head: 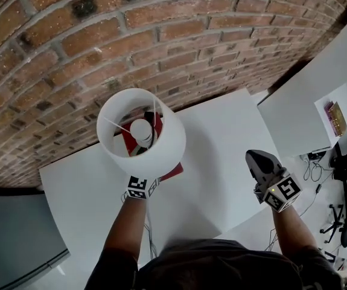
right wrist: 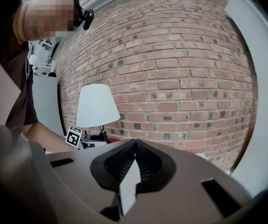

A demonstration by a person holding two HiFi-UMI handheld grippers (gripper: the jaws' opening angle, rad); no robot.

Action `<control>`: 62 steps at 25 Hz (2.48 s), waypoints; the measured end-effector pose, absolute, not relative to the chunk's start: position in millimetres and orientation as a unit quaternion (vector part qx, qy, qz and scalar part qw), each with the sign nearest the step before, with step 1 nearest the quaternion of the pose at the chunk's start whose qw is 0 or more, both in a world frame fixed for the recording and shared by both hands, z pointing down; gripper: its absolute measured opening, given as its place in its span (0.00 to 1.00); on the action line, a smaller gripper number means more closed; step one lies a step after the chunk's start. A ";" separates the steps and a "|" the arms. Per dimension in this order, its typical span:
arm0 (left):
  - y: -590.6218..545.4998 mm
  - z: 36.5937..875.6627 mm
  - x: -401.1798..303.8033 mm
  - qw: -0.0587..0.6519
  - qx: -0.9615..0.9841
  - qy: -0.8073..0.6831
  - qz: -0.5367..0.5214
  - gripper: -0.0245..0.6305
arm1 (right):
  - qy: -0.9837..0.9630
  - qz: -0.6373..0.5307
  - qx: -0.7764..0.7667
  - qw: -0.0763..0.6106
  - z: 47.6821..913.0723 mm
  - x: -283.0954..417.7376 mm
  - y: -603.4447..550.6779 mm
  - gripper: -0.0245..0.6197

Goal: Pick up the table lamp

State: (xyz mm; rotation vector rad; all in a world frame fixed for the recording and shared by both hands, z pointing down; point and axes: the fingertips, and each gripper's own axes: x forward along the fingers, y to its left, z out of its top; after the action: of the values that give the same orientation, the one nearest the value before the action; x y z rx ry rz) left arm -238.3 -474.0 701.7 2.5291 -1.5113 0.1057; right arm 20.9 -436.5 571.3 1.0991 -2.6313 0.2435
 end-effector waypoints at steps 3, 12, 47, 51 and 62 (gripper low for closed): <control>-486.1 699.9 -230.5 0.080 0.860 -0.503 0.044 0.47 | -0.909 0.094 0.379 0.147 581.3 22.1 -435.7 0.03; -496.2 705.0 -235.3 0.069 0.854 -0.512 0.067 0.26 | -0.907 0.101 0.380 0.151 584.1 29.9 -430.1 0.03; -438.8 544.3 87.1 0.011 0.962 -0.220 0.159 0.26 | -0.814 0.069 0.568 0.100 480.2 251.9 -317.9 0.03; -416.7 515.5 155.8 -0.003 0.972 -0.177 0.156 0.26 | -0.786 0.075 0.604 0.104 462.8 307.3 -277.3 0.03; -300.5 432.7 359.0 -0.049 0.989 -0.027 0.139 0.26 | -0.676 0.078 0.726 0.095 406.2 468.3 -119.8 0.03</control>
State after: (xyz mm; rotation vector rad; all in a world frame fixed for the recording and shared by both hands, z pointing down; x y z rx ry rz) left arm 359.0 -300.5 432.7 3.2073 -0.0884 0.4506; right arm 468.3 -119.8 406.2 2.1525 -2.0049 0.2306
